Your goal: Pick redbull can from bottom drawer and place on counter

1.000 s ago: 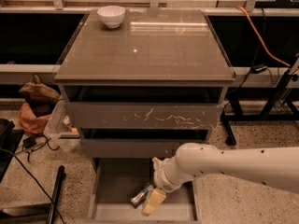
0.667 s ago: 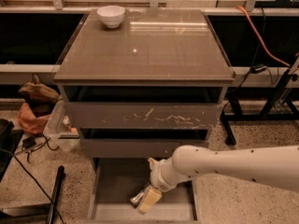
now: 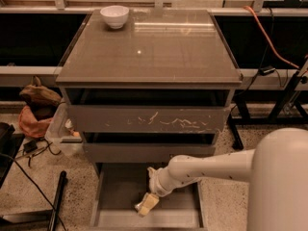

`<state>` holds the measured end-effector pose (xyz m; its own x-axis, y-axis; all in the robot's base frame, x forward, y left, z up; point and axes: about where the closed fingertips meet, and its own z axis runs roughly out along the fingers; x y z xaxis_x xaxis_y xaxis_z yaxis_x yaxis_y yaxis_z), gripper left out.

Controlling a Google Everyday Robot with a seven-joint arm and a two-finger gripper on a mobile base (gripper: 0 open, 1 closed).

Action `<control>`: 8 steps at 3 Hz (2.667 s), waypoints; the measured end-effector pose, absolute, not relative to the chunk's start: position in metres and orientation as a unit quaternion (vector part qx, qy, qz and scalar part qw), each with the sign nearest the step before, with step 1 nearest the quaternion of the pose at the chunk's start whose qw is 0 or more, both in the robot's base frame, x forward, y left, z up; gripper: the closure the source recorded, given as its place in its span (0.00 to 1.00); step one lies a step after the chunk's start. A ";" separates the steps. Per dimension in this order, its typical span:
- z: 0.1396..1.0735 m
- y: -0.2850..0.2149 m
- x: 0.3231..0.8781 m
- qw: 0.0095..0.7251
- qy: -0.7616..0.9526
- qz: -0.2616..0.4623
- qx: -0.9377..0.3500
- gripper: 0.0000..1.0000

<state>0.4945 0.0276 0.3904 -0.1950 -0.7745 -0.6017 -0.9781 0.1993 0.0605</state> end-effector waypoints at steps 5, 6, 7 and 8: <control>0.227 0.008 0.533 0.186 0.770 0.227 -0.567 0.00; 0.201 0.001 0.542 0.180 0.776 0.220 -0.563 0.00; 0.181 -0.002 0.548 0.172 0.778 0.217 -0.564 0.00; 0.163 -0.004 0.551 0.160 0.779 0.222 -0.565 0.00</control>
Offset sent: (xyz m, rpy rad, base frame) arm 0.0086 -0.0068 -0.0416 -0.0012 0.0642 -0.0213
